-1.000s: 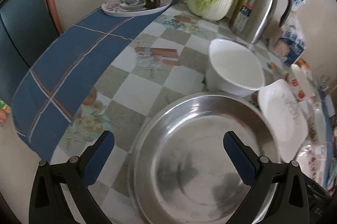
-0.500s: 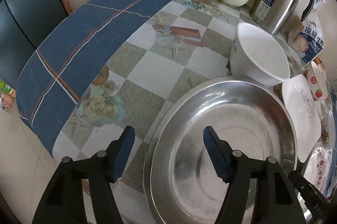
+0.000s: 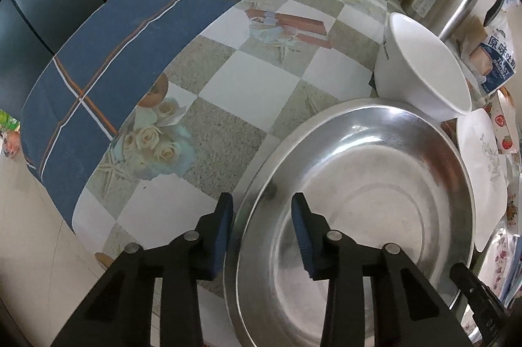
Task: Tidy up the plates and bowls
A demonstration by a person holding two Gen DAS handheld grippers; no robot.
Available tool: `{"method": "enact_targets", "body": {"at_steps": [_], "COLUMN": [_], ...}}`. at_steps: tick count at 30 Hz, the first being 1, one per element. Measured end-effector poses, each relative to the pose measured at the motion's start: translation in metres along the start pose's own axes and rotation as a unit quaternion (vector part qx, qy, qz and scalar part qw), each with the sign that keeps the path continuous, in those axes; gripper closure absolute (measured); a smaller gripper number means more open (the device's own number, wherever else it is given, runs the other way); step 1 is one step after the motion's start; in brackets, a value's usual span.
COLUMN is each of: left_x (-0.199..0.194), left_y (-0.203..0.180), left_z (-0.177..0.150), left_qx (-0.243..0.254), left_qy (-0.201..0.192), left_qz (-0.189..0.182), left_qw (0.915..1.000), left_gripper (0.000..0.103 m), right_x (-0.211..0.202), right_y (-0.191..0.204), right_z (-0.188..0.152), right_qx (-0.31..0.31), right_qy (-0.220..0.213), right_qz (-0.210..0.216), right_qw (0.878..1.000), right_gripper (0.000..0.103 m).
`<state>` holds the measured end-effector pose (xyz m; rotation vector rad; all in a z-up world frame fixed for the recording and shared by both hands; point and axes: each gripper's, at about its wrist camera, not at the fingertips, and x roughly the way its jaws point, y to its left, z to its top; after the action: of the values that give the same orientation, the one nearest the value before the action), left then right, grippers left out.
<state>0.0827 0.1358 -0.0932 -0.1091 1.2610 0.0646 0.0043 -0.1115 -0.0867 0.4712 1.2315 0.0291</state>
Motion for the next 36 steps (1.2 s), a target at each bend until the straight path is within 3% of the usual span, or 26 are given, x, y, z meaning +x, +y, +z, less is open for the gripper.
{"method": "enact_targets", "body": {"at_steps": [9, 21, 36], "left_x": [-0.007, -0.032, -0.068], "left_y": [0.009, 0.012, -0.018], "left_z": [-0.005, -0.004, -0.011], "left_qx": [-0.004, -0.001, 0.040], "left_qy": [-0.008, -0.041, -0.078], "left_qz": [-0.002, -0.012, -0.012], "left_qw": [1.0000, 0.9991, 0.9961], "left_gripper": [0.074, 0.075, 0.075], "right_x": [-0.002, -0.020, -0.050], "right_y": [0.006, 0.008, -0.002], "right_z": [-0.001, -0.003, -0.012], "right_qx": [-0.016, -0.038, -0.051], "right_qy": [0.002, -0.019, -0.043], "right_qz": [-0.001, 0.012, 0.010], "right_qw": [1.000, 0.999, 0.998], "right_gripper": [0.092, 0.092, 0.090]}}
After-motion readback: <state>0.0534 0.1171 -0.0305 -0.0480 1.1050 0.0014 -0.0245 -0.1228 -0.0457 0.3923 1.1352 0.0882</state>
